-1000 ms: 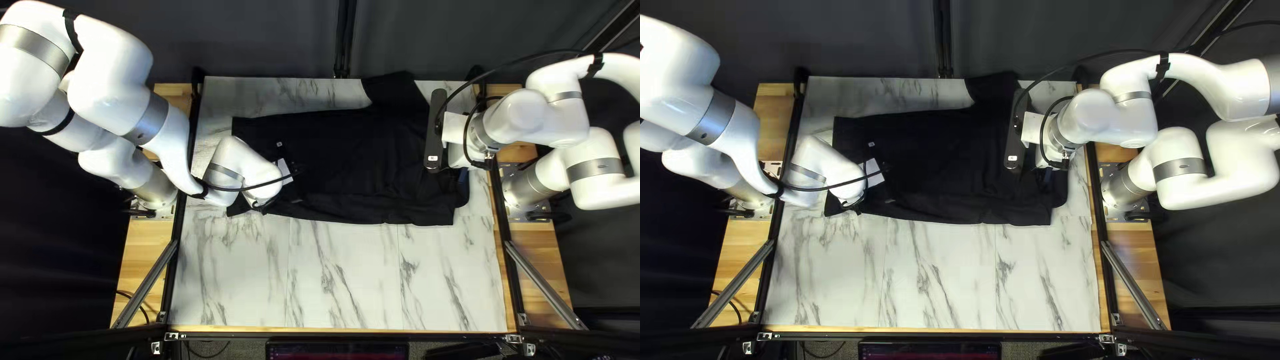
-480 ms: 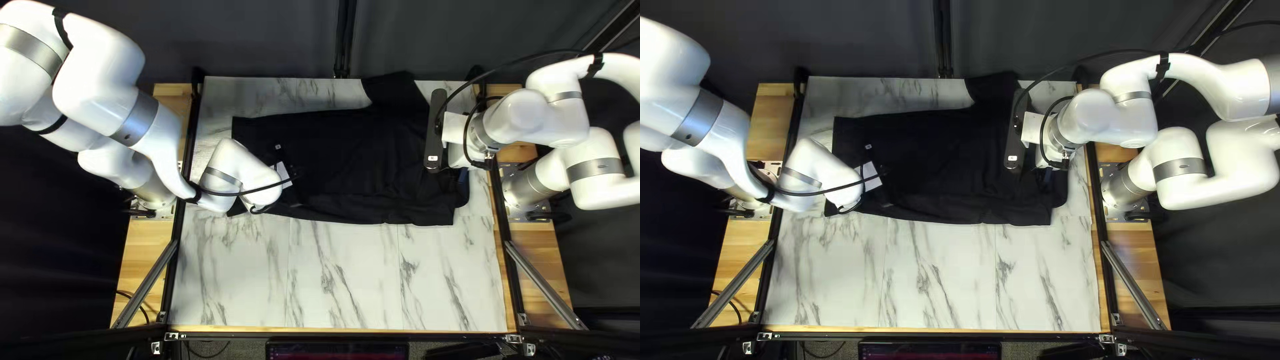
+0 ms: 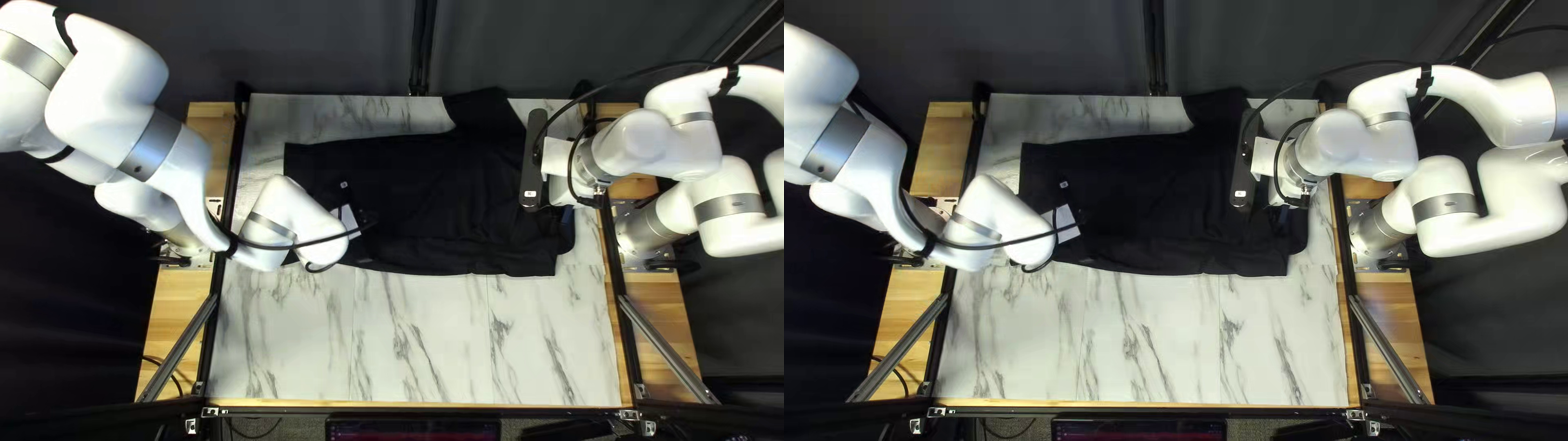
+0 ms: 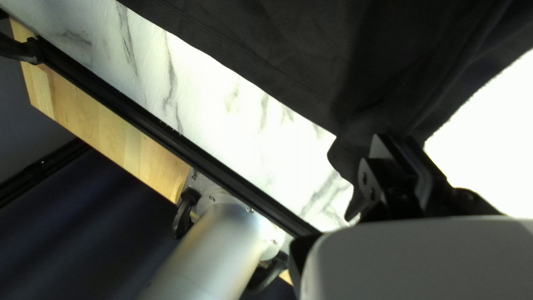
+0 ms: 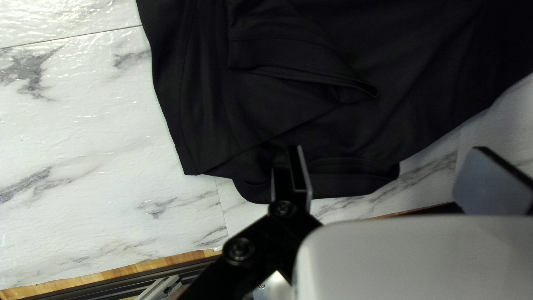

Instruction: Fold t-shirt

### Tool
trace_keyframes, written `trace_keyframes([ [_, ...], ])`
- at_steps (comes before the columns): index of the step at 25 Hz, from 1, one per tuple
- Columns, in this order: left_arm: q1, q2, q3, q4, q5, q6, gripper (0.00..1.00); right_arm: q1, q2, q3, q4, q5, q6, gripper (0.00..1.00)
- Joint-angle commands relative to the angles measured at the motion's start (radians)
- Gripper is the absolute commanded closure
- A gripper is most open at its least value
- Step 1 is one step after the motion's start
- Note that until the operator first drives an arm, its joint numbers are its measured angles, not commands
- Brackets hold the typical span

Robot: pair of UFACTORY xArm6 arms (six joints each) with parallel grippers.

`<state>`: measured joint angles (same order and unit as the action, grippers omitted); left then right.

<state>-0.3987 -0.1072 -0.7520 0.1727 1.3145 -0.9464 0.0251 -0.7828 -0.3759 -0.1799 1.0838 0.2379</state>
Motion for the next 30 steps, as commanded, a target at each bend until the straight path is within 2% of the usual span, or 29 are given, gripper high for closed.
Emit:
trace_keyframes([
  [1,-0.053,0.032,-0.074,-0.041,0.075,-0.014,1.00,0.000,0.000,0.000,0.000,0.000,0.000,0.00],
  [6,-0.098,0.086,-0.164,-0.082,0.133,-0.023,1.00,0.000,0.000,0.000,0.000,0.000,0.000,0.00],
  [12,-0.098,0.119,-0.185,-0.120,0.123,0.002,0.98,0.000,0.000,0.000,0.000,0.000,0.000,0.00],
  [18,-0.003,0.084,-0.075,-0.116,0.042,0.094,0.98,0.000,0.000,0.000,0.000,0.000,0.000,0.00],
  [23,0.081,0.038,0.024,-0.060,-0.020,0.141,0.96,0.000,0.000,0.000,0.000,0.000,0.000,0.00],
  [30,0.187,0.030,0.110,0.012,-0.106,0.163,0.98,0.000,0.000,0.000,0.000,0.000,0.000,0.00],
])
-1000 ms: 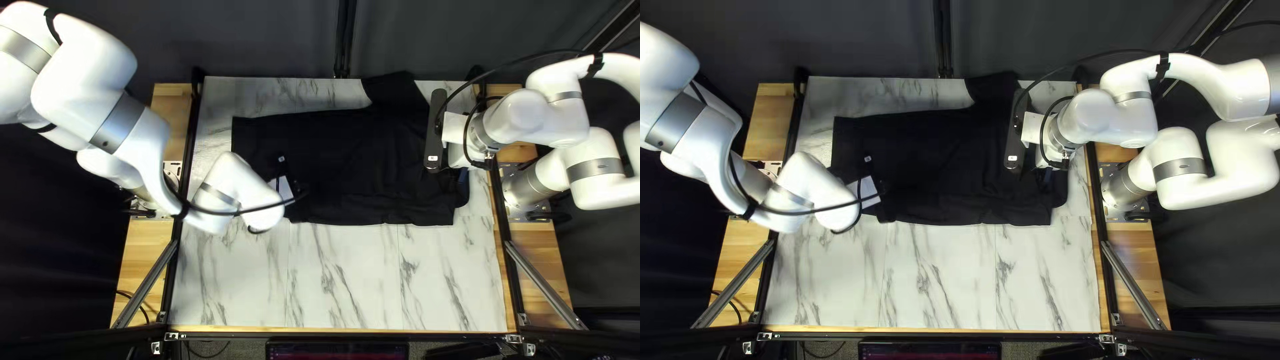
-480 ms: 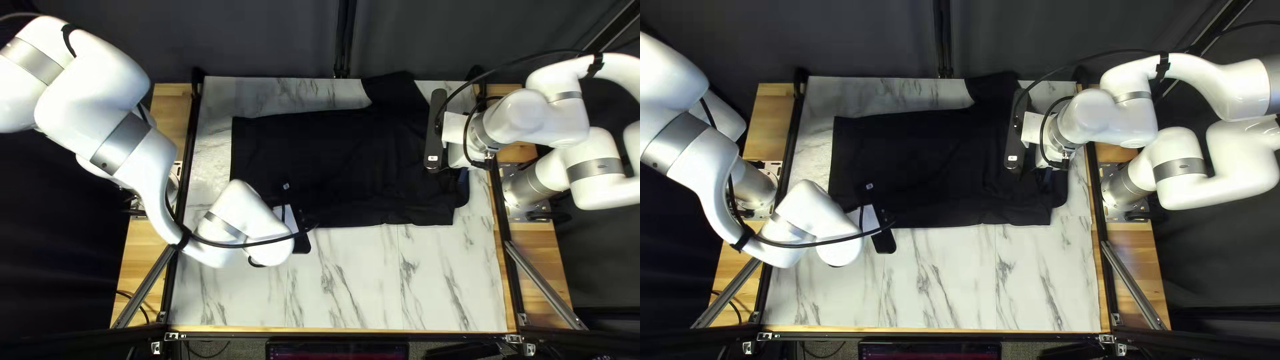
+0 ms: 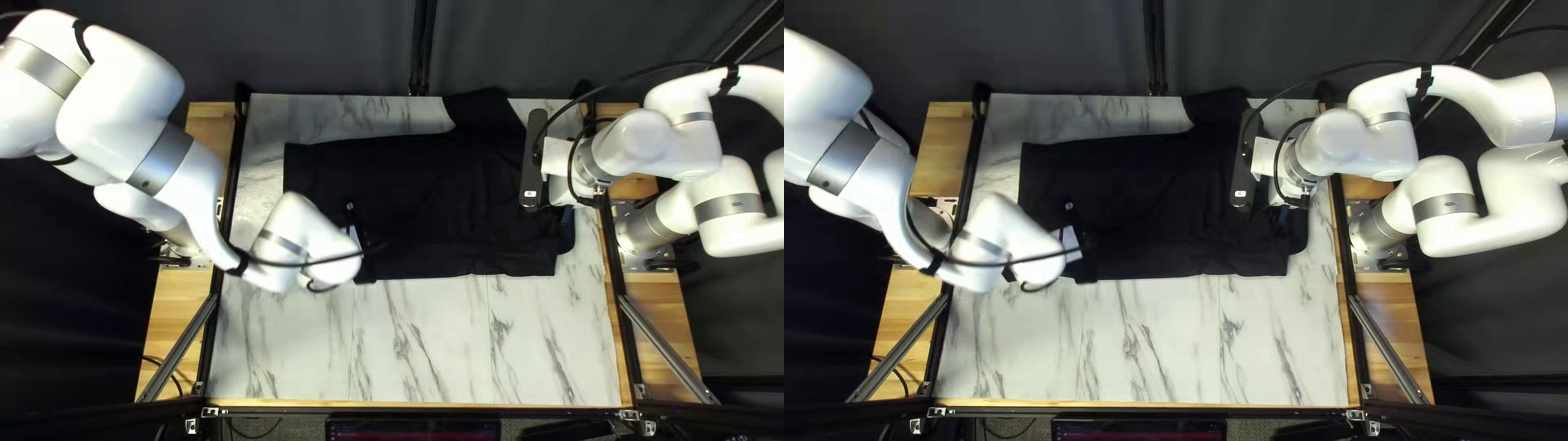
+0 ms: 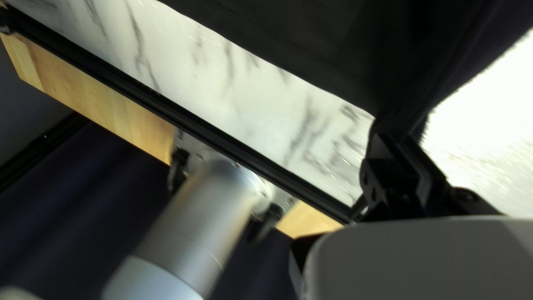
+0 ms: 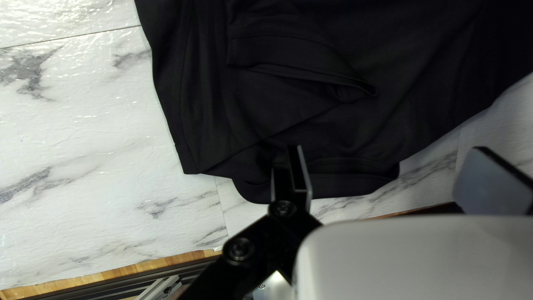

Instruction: Fold t-shirt

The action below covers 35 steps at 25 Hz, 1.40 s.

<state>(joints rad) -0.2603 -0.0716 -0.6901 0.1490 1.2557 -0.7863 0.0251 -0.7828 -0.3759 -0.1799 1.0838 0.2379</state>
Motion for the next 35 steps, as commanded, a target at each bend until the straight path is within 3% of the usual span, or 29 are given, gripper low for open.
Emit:
trace_keyframes([
  [1,0.059,-0.009,0.063,0.042,-0.062,-0.003,0.98,0.000,0.000,0.000,0.000,0.000,0.000,0.00],
  [9,0.086,0.013,0.103,0.084,-0.140,-0.058,1.00,0.000,0.000,0.000,0.000,0.000,0.000,0.00],
  [13,0.083,0.012,0.120,0.087,-0.171,-0.066,0.91,0.000,0.000,0.000,0.000,0.000,0.000,0.00],
  [14,0.079,0.010,0.122,0.086,-0.175,-0.066,0.20,0.000,0.000,0.000,0.000,0.000,0.000,0.00],
  [15,0.072,0.004,0.123,0.084,-0.175,-0.066,0.00,0.000,0.000,0.000,0.000,0.000,0.000,0.00],
  [23,-0.068,-0.069,0.103,0.044,-0.100,-0.140,0.00,0.000,0.000,0.000,0.000,0.000,0.000,0.00],
  [30,-0.193,-0.085,0.141,-0.016,-0.154,-0.221,0.00,0.000,0.000,0.000,0.000,0.000,0.000,0.00],
  [35,-0.202,-0.082,0.198,-0.043,-0.228,-0.209,0.00,0.000,0.000,0.000,0.000,0.000,0.000,0.00],
])
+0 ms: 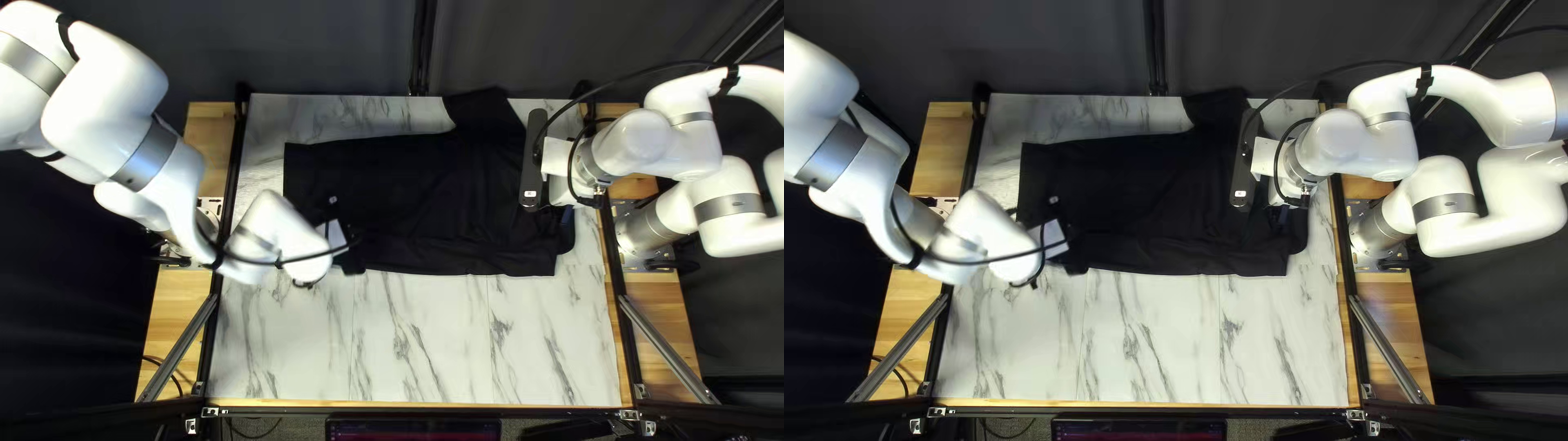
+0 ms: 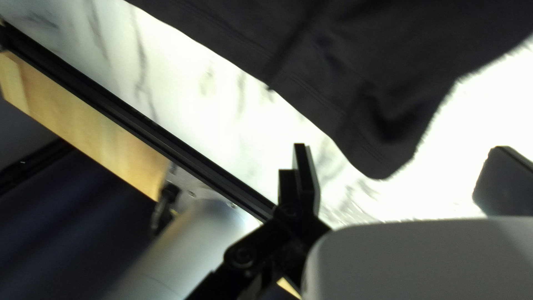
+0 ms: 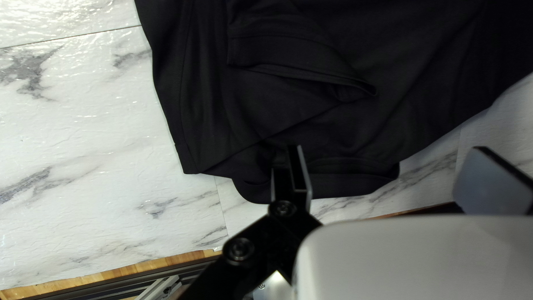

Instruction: Fold t-shirt

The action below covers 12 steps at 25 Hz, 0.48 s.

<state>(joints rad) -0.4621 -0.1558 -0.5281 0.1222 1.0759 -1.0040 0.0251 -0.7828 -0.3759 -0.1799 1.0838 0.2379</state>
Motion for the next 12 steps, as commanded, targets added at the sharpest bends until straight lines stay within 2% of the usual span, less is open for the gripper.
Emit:
trace_keyframes([
  [1,0.006,0.003,0.047,-0.017,-0.062,0.013,0.00,0.000,0.000,0.000,0.000,0.000,0.000,0.00],
  [2,0.009,0.003,0.052,-0.018,-0.068,0.016,0.01,0.000,0.000,0.000,0.000,0.000,0.000,0.00],
  [3,0.019,0.002,0.065,-0.018,-0.083,0.021,0.09,0.000,0.000,0.000,0.000,0.000,0.000,0.00],
  [4,0.027,0.002,0.075,-0.018,-0.094,0.026,0.28,0.000,0.000,0.000,0.000,0.000,0.000,0.00],
  [5,0.033,0.001,0.083,-0.018,-0.101,0.030,0.68,0.000,0.000,0.000,0.000,0.000,0.000,0.00],
  [6,0.042,-0.002,0.095,-0.019,-0.114,0.037,0.95,0.000,0.000,0.000,0.000,0.000,0.000,0.00],
  [7,0.046,-0.005,0.101,-0.020,-0.119,0.041,1.00,0.000,0.000,0.000,0.000,0.000,0.000,0.00],
  [12,0.048,-0.025,0.115,-0.039,-0.121,0.060,1.00,0.000,0.000,0.000,0.000,0.000,0.000,0.00],
])
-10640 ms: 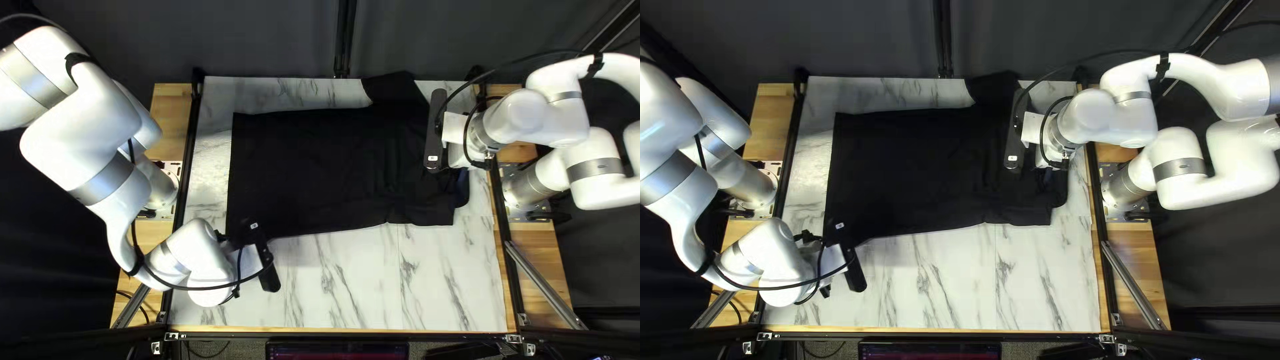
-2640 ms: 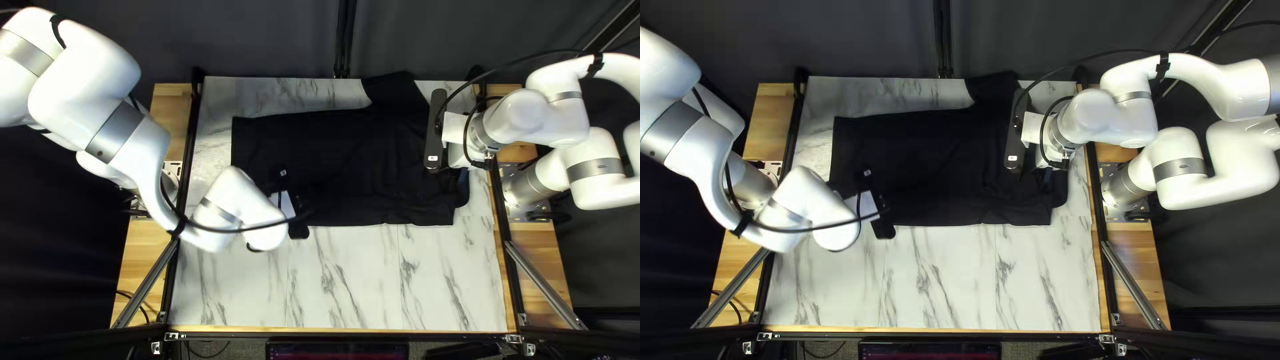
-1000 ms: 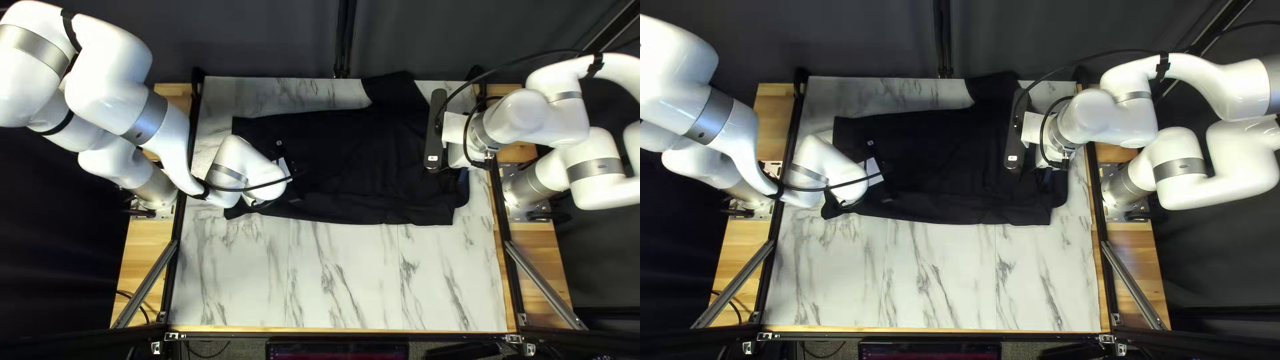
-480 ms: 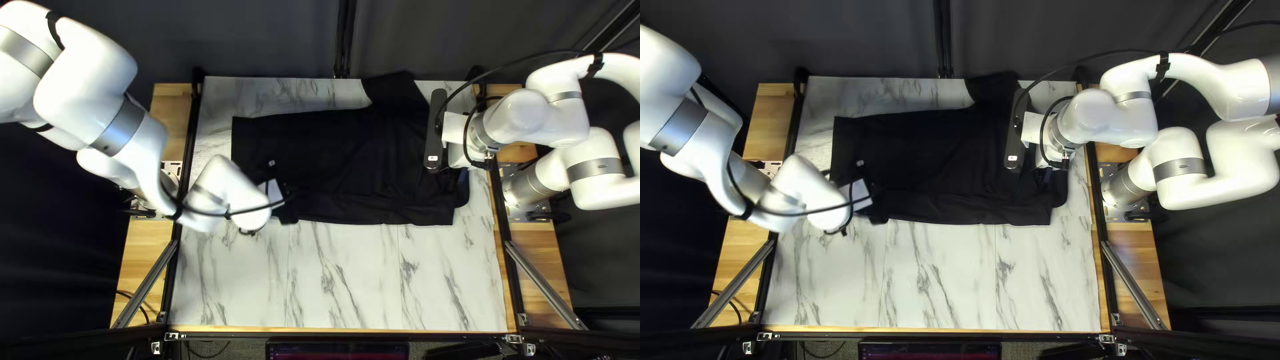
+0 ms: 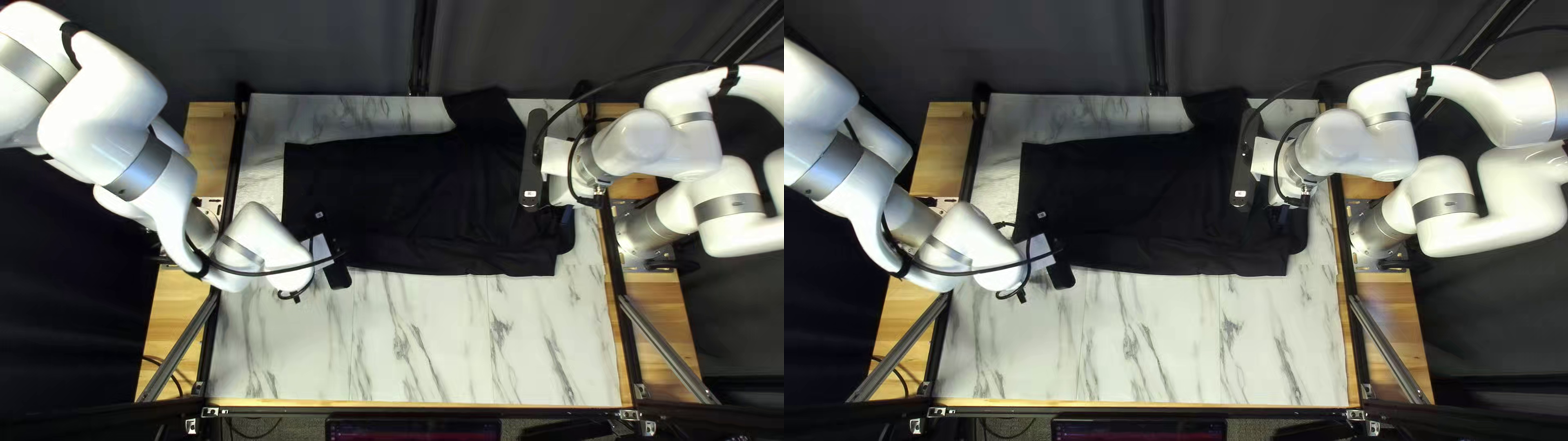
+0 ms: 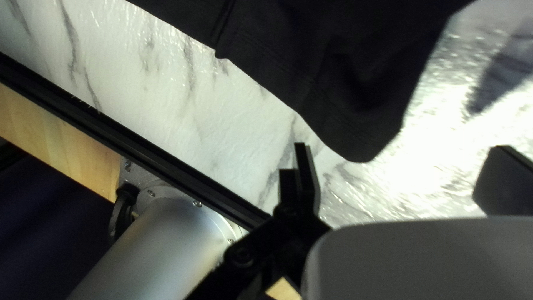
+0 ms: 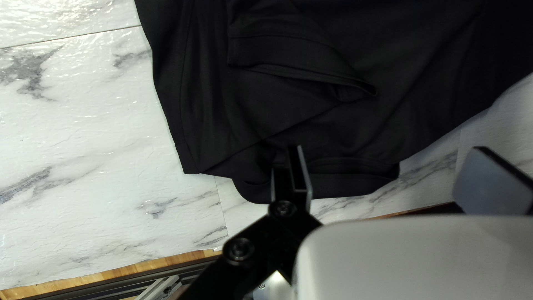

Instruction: Fold t-shirt

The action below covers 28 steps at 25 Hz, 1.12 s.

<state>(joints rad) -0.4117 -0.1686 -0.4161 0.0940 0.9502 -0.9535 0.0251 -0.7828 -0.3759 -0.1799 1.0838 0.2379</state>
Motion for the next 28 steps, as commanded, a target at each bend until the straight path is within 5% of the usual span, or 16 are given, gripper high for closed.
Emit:
trace_keyframes([
  [1,-0.011,-0.022,-0.002,-0.015,0.021,0.008,1.00,0.000,0.000,0.000,0.000,0.000,0.000,0.00],
  [19,-0.031,-0.049,-0.080,-0.030,0.197,0.035,1.00,0.000,0.000,0.000,0.000,0.000,0.000,0.00],
  [28,-0.041,-0.002,-0.050,-0.069,0.196,0.029,1.00,0.000,0.000,0.000,0.000,0.000,0.000,0.00],
])
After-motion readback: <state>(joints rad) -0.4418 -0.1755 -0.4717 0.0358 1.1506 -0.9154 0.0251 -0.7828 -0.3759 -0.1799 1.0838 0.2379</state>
